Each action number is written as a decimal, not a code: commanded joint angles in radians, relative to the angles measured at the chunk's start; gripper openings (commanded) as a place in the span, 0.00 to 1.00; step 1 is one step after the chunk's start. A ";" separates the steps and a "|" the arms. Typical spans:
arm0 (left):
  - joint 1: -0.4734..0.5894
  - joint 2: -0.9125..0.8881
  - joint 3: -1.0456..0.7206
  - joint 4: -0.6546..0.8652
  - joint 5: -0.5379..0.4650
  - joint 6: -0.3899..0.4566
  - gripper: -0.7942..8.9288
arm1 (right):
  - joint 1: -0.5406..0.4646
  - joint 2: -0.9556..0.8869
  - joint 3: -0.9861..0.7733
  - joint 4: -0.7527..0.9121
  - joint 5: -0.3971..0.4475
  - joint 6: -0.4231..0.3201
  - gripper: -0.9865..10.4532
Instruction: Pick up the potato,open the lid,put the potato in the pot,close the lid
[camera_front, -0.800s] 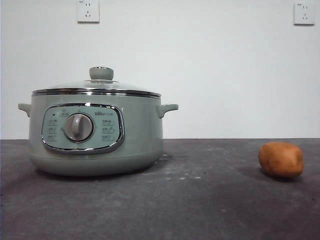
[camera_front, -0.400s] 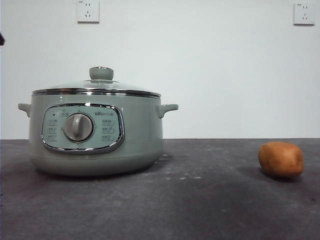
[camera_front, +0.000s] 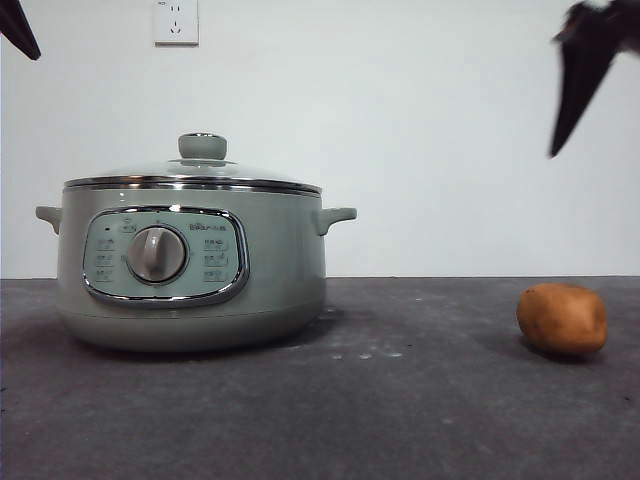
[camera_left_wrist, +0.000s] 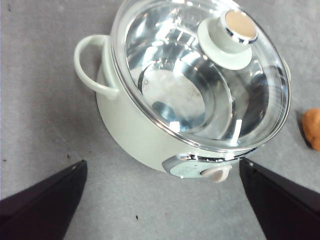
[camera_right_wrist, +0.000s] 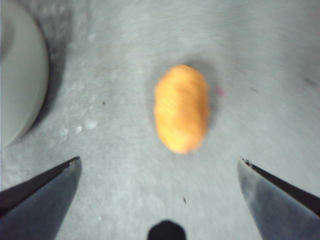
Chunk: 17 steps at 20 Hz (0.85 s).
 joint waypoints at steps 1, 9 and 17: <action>-0.003 0.008 0.001 -0.021 0.019 0.020 0.73 | 0.040 0.124 0.071 -0.001 0.037 -0.050 0.70; -0.003 0.016 0.001 -0.100 0.018 0.071 0.73 | 0.119 0.405 0.185 0.005 0.165 -0.081 0.70; -0.003 0.021 0.001 -0.093 0.019 0.071 0.73 | 0.119 0.537 0.185 0.000 0.192 -0.099 0.59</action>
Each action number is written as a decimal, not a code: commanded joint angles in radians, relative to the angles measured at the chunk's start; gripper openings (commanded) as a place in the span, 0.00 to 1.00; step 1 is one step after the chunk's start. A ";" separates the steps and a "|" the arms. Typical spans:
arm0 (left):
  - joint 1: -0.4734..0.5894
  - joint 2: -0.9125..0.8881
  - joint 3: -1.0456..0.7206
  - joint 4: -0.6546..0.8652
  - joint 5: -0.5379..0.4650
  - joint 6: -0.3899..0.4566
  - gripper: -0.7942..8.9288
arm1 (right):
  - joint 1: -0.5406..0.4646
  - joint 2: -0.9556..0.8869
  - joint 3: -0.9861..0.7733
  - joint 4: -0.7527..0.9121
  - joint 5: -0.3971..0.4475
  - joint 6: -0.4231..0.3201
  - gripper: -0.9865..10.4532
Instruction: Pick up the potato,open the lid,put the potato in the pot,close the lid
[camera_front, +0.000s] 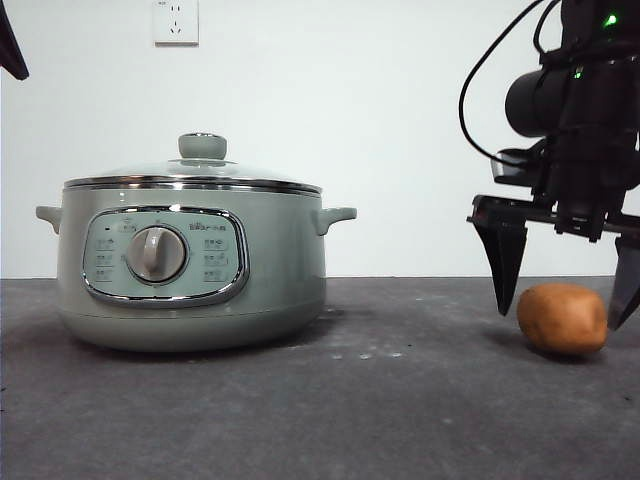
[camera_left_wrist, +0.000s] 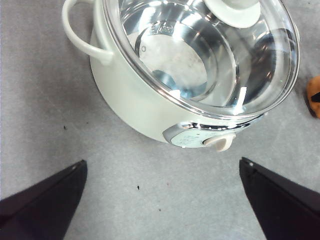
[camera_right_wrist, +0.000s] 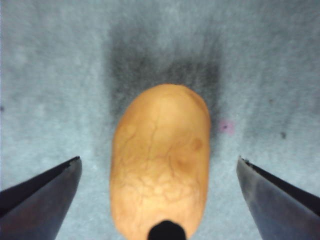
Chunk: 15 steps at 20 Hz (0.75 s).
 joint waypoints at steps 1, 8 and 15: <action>-0.004 0.008 0.000 0.010 0.004 0.011 0.73 | 0.001 0.030 0.000 0.000 -0.010 -0.021 0.47; -0.074 0.137 0.063 0.105 0.003 0.008 0.73 | -0.001 0.013 0.023 -0.055 0.012 -0.042 0.08; -0.195 0.440 0.373 0.135 -0.059 0.001 0.73 | -0.001 -0.171 0.080 -0.190 0.022 -0.078 0.08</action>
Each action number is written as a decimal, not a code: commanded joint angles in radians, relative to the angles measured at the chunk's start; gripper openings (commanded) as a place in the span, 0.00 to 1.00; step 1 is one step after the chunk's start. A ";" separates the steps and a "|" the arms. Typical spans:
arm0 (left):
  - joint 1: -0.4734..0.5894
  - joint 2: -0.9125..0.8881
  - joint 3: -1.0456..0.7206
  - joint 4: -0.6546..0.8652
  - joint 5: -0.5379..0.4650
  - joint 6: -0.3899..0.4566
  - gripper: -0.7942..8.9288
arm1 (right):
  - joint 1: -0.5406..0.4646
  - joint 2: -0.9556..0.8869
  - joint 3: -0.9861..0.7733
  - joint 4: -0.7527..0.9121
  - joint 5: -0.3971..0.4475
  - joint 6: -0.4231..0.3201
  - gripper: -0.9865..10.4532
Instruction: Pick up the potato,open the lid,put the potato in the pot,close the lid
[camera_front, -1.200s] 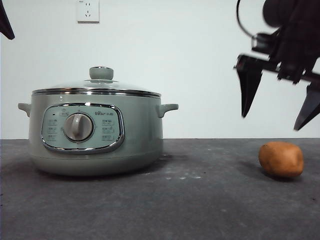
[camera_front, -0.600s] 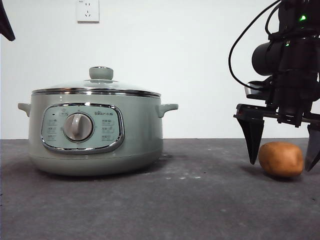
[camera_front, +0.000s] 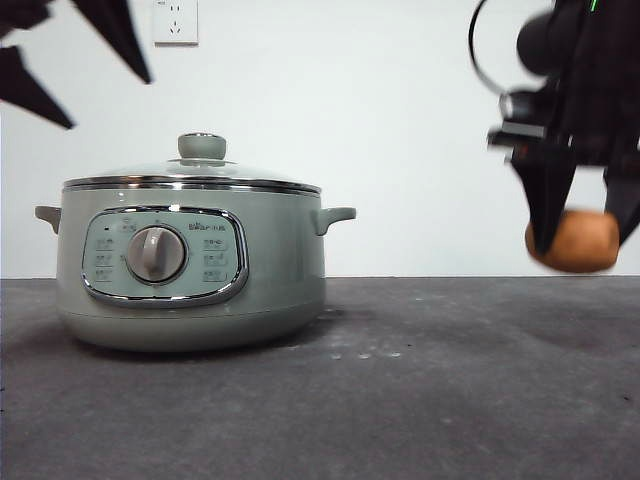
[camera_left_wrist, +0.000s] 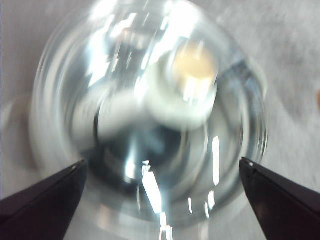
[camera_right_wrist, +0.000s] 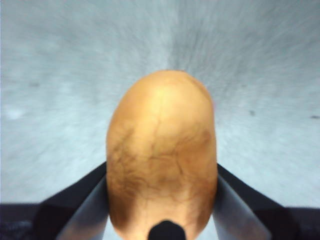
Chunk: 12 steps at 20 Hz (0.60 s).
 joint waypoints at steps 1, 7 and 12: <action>-0.052 0.088 0.092 0.012 -0.056 0.002 0.73 | 0.000 -0.065 0.001 -0.040 0.013 -0.024 0.08; -0.187 0.262 0.215 0.063 -0.211 0.009 0.73 | 0.000 -0.239 0.001 -0.133 0.063 -0.045 0.08; -0.233 0.297 0.215 0.070 -0.319 0.004 0.72 | 0.000 -0.301 0.001 -0.175 0.103 -0.057 0.08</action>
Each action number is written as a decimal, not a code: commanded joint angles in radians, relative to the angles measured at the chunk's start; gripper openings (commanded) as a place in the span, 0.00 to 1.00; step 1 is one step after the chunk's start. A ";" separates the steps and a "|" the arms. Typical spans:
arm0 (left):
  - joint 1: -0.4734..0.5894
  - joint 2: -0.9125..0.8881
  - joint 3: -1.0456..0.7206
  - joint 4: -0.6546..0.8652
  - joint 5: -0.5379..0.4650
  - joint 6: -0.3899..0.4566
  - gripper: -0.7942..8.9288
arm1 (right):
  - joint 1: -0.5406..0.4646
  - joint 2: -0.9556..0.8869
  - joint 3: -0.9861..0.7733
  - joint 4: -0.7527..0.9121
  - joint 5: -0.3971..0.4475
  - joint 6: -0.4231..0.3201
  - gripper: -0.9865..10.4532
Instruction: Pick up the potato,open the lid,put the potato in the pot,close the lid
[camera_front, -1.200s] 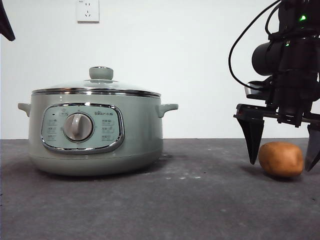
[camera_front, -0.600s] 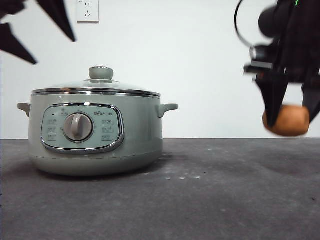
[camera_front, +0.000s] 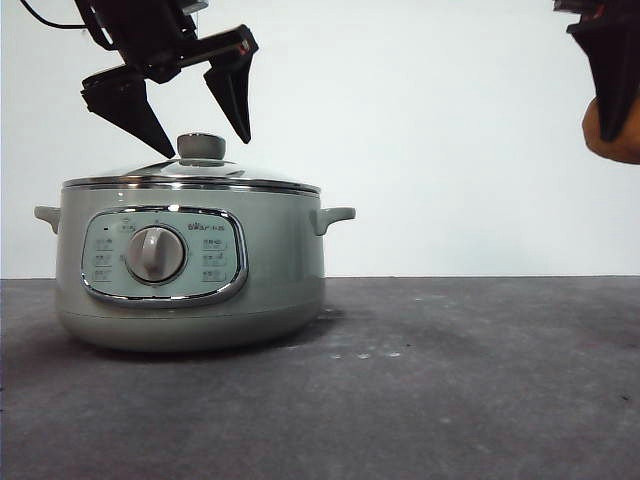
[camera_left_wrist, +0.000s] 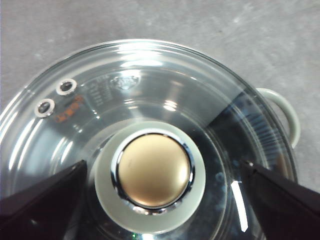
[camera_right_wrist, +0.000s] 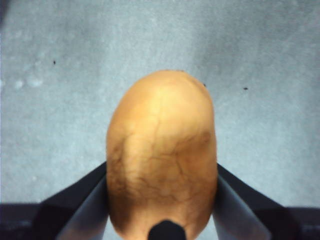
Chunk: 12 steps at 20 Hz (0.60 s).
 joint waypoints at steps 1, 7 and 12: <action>-0.008 0.011 0.001 0.016 -0.016 0.004 0.65 | 0.000 -0.008 -0.001 -0.004 0.016 -0.012 0.08; -0.009 0.025 0.001 -0.003 -0.019 -0.019 0.21 | 0.000 -0.008 -0.001 -0.005 0.016 -0.011 0.08; -0.009 0.026 0.001 0.028 -0.054 -0.018 0.07 | 0.000 -0.008 -0.001 -0.014 0.016 -0.011 0.08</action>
